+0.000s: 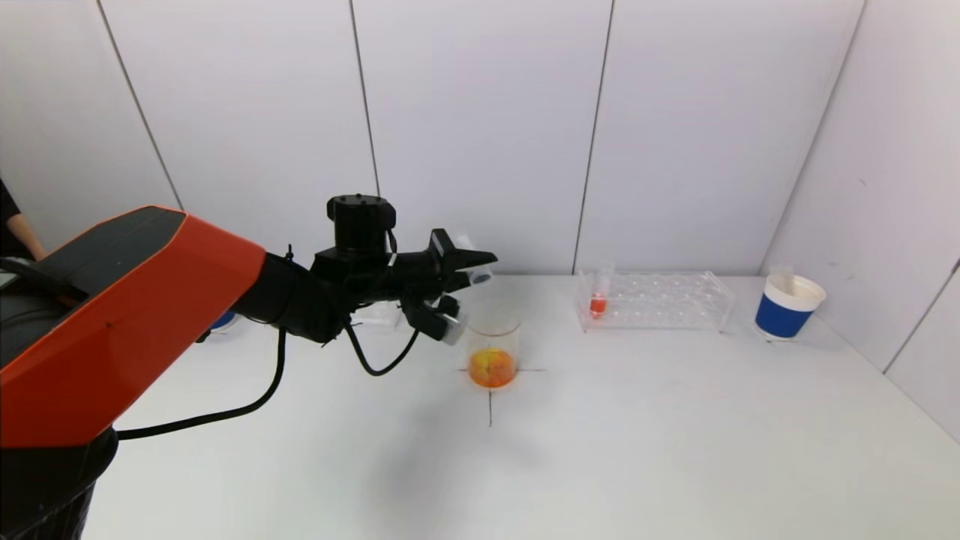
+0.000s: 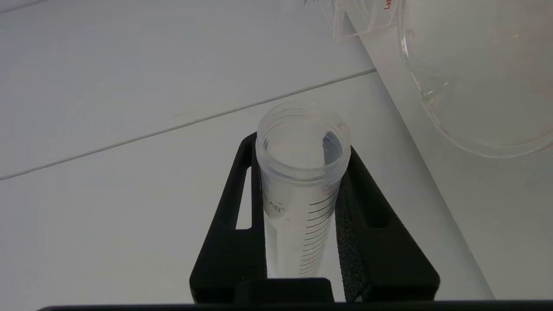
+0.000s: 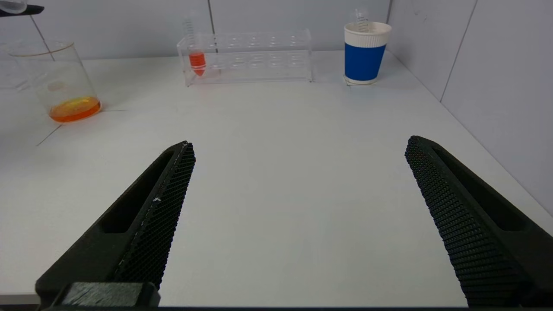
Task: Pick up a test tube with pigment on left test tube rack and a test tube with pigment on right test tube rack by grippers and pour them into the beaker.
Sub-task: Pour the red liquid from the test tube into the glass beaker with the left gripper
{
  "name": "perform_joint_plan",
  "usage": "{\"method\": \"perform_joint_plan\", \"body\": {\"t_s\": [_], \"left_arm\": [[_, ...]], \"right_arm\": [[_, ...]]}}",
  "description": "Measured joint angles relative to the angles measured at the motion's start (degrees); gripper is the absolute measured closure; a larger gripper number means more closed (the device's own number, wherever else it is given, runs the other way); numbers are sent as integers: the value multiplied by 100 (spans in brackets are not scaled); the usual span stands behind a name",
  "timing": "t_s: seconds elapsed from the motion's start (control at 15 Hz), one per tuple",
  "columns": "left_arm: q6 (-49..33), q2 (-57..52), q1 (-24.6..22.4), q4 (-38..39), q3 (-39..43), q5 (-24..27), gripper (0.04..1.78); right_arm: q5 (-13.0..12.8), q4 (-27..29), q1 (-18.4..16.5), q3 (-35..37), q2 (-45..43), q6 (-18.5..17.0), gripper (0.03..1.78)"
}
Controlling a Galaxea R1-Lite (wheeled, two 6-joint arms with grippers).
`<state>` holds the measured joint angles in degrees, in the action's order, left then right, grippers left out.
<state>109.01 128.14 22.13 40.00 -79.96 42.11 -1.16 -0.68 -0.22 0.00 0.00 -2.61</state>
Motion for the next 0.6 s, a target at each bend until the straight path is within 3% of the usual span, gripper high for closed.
{"method": "perform_joint_plan", "body": {"t_s": [0.6], "left_arm": [[-363, 6, 48, 73, 20, -66, 135]], "right_arm": [[-2, 0, 1, 0, 0, -2, 4]]}}
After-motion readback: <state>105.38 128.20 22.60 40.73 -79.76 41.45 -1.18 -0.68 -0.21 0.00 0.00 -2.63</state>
